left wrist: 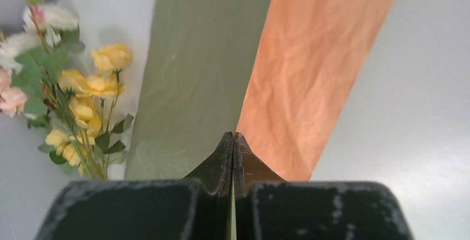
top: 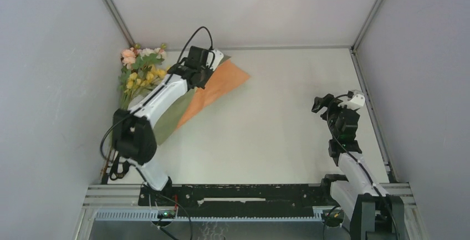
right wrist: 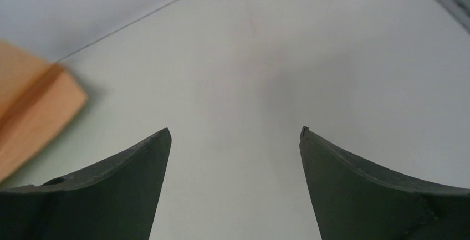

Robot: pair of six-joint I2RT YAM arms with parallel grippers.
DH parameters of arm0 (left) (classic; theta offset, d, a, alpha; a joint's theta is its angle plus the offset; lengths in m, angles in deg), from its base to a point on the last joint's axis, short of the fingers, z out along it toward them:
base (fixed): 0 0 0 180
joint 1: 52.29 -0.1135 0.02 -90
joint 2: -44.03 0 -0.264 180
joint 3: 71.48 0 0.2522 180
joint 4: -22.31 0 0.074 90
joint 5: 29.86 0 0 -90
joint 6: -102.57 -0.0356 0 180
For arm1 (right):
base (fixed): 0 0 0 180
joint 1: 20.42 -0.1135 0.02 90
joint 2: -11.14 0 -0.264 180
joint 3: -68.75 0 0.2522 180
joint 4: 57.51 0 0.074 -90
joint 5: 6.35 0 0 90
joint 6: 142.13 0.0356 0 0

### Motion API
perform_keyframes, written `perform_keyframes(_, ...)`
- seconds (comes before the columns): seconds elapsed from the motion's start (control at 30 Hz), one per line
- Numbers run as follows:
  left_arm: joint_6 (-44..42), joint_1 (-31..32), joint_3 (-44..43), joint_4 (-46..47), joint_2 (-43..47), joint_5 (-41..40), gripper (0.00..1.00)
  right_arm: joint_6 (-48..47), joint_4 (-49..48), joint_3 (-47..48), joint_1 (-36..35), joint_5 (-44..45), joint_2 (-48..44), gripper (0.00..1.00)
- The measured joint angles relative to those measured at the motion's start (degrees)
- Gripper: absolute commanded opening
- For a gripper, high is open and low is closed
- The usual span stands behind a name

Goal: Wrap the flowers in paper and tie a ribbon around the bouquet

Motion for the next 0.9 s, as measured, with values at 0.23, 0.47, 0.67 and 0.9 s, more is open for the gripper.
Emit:
perform_keyframes(0.23,3.5,7.8,0.2,-6.0,14.8,13.1,0.00,4.3,10.1,7.1,-0.1,-18.4,-7.1,0.88)
perform_keyframes(0.47,10.1,10.0,-7.0,-15.0,20.5,27.5,0.00,6.7,31.1,16.8,-0.1,-29.1,-6.7,0.83)
perform_keyframes(0.67,16.8,8.1,-9.7,-16.1,25.6,41.8,0.00,7.0,39.4,19.6,-1.2,-30.9,-7.6,0.82)
perform_keyframes(0.9,18.4,-5.9,-7.7,-13.4,21.5,51.9,0.00,6.5,47.4,24.8,-2.9,-28.3,-3.0,0.80)
